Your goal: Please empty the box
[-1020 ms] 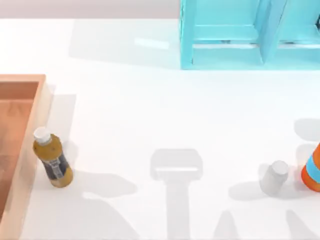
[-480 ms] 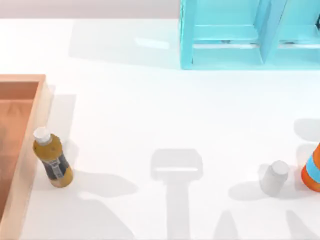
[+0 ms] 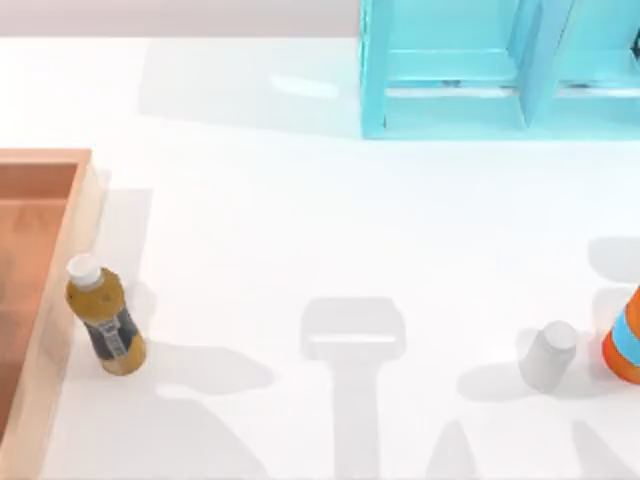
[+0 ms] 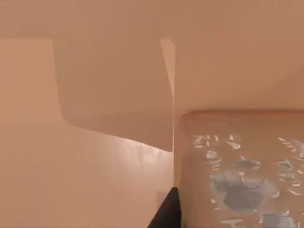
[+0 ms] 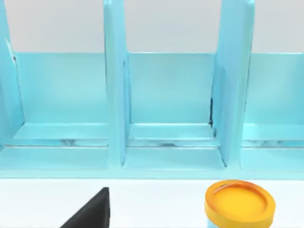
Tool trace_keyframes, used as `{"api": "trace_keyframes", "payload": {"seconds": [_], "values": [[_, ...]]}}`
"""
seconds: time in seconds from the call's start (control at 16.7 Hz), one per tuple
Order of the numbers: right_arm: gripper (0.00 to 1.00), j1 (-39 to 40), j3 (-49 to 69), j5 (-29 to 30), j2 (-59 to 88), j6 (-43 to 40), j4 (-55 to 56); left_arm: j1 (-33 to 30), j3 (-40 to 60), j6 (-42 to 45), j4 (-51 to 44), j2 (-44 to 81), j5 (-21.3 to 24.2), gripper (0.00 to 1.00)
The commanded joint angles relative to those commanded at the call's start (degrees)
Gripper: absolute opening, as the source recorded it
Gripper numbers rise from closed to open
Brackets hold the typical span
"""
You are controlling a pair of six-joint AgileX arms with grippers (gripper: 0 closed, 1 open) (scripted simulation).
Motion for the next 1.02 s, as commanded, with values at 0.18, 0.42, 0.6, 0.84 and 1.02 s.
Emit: {"api": "trace_keyframes", "payload": {"seconds": [0.18,0.42,0.6,0.84,1.02], "values": [[1.00,0.00,0.00,0.00,0.00,0.00,0.00,0.00,0.00,0.00,0.00,0.00,0.00,0.00],[1.00,0.00,0.00,0.00,0.00,0.00,0.00,0.00,0.00,0.00,0.00,0.00,0.00,0.00],[1.00,0.00,0.00,0.00,0.00,0.00,0.00,0.00,0.00,0.00,0.00,0.00,0.00,0.00],[1.00,0.00,0.00,0.00,0.00,0.00,0.00,-0.03,2.18,0.08,-2.27,-0.39,0.05,0.00],[1.00,0.00,0.00,0.00,0.00,0.00,0.00,-0.05,8.40,0.03,-9.98,-1.78,0.05,0.00]]}}
